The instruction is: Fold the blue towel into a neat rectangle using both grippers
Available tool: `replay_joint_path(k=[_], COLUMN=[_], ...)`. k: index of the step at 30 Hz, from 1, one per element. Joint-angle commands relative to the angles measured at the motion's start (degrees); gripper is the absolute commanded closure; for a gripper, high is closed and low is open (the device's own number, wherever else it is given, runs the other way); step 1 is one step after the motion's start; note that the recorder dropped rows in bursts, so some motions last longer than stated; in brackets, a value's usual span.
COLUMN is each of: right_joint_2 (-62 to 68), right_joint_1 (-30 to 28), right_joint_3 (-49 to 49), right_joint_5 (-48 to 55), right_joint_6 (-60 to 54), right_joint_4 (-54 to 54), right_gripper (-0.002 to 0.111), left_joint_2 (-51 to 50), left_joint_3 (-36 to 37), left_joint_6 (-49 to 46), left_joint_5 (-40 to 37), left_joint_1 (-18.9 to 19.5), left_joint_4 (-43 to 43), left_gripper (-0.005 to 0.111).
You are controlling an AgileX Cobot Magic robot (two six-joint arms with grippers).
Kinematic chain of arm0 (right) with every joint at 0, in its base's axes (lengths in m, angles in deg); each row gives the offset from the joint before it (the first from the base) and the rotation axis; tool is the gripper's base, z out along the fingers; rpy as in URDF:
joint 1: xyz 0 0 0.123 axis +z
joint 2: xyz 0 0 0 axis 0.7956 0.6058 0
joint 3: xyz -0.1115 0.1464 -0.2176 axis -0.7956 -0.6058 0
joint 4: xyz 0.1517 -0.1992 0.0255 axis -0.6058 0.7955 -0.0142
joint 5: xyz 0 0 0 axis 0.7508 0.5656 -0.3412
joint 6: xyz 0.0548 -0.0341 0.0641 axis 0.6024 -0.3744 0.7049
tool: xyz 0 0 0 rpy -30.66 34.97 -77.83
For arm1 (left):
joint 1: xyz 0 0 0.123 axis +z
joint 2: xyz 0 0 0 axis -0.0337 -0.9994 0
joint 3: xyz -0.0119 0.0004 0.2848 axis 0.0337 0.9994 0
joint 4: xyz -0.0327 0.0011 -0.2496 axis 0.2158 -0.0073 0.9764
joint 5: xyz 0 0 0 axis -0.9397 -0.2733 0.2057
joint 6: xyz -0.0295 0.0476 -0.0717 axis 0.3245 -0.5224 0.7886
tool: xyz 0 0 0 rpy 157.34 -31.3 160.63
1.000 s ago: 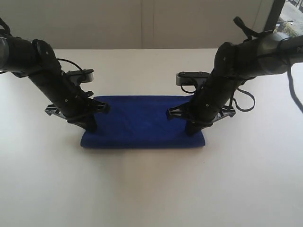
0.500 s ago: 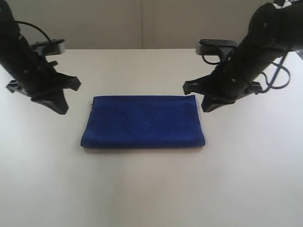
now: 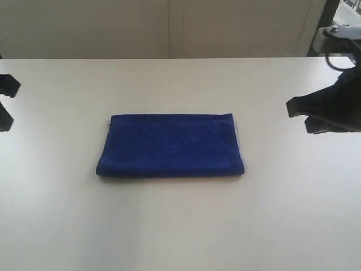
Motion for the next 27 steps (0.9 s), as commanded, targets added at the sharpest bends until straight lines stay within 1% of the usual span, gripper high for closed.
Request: replay_joint_path(k=[1,8,10,12,13,17,18,20,21,25,27], right_joint_2=[-12.4,-32.2,-36.6,-40.5,-41.7,-44.3,-44.2,-43.9,-43.9,-43.9,-43.9], right_joint_1=[-0.5,-0.5,-0.5,-0.5,-0.5,-0.5,-0.5,-0.5,-0.5,-0.5,-0.5], right_joint_3=[-4.3,-10.1,-11.9,-14.2,-15.3,-21.0,-22.2,-23.7,-23.8,-23.8,-23.8], right_joint_5=[-1.9,-1.9,-2.5,-5.8,-8.0,-21.8,-24.3,-26.0,-25.7,-25.5,-25.5], right_joint_6=[0.0,-0.2,-0.2,-0.4,-0.5,-0.5,-0.5,-0.5,-0.5,-0.5,-0.5], right_joint_4=[1.0,2.8,2.8,3.0,3.2,4.7,5.3,5.6,5.6,5.6,5.6], right_gripper=[0.108,0.108,0.108,0.108,0.108,0.108,0.108,0.108,0.108,0.108,0.108], left_joint_2=[12.7,29.9,33.3,35.8,36.4,36.9,36.8,36.8,36.8,36.9,36.9], left_joint_3=[5.2,10.0,11.4,13.3,14.3,18.6,20.0,21.7,22.0,22.1,22.1], left_joint_6=[-1.0,-3.1,-3.8,-5.7,-5.8,-7.3,-8.0,-8.0,-8.0,-8.0,-8.0], left_joint_5=[0.9,1.9,4.0,7.8,9.9,19.9,23.0,25.6,25.7,22.1,21.8], left_joint_1=[0.1,0.1,0.1,0.1,0.1,0.1,0.1,0.1,0.1,0.1,0.1], left_joint_4=[0.6,1.5,2.0,2.5,2.5,2.5,2.5,2.4,2.4,2.4,2.4], left_gripper=[0.107,0.107,0.107,0.107,0.107,0.107,0.107,0.107,0.107,0.107,0.107])
